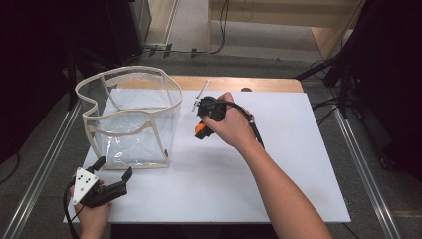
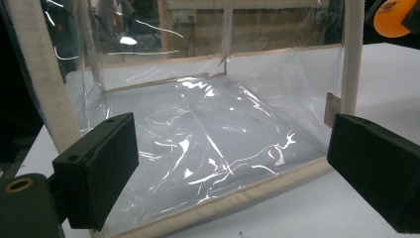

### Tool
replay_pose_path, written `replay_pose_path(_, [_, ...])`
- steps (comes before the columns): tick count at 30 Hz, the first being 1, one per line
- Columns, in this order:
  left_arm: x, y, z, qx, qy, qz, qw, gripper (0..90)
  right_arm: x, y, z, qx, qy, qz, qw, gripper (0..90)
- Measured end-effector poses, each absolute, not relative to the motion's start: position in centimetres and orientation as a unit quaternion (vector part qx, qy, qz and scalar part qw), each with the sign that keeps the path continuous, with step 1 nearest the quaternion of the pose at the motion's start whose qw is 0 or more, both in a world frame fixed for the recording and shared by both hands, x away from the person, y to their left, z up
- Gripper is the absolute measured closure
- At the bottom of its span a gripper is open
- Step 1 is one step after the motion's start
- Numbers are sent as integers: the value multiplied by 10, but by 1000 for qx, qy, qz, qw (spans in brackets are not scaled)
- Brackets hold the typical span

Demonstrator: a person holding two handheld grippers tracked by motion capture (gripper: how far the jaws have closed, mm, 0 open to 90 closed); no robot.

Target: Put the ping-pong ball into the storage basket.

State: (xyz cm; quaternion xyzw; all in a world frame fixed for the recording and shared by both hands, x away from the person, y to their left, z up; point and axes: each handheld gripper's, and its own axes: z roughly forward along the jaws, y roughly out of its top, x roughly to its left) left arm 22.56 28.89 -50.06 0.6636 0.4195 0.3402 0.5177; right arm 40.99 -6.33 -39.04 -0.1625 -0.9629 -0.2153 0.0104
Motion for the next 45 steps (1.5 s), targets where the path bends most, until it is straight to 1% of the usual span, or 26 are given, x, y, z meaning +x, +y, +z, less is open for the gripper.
replay_pose_path(28, [224, 290, -500, 658, 417, 345, 523, 61, 412, -57, -357, -144, -962, -233, 5, 480])
replay_pose_path(41, [224, 293, -500, 651, 417, 337, 537, 61, 415, -50, -344, -137, -962, -235, 9, 480])
replay_pose_path(45, [224, 291, -500, 656, 414, 339, 533, 61, 416, -48, -340, -133, -963, -234, 8, 480])
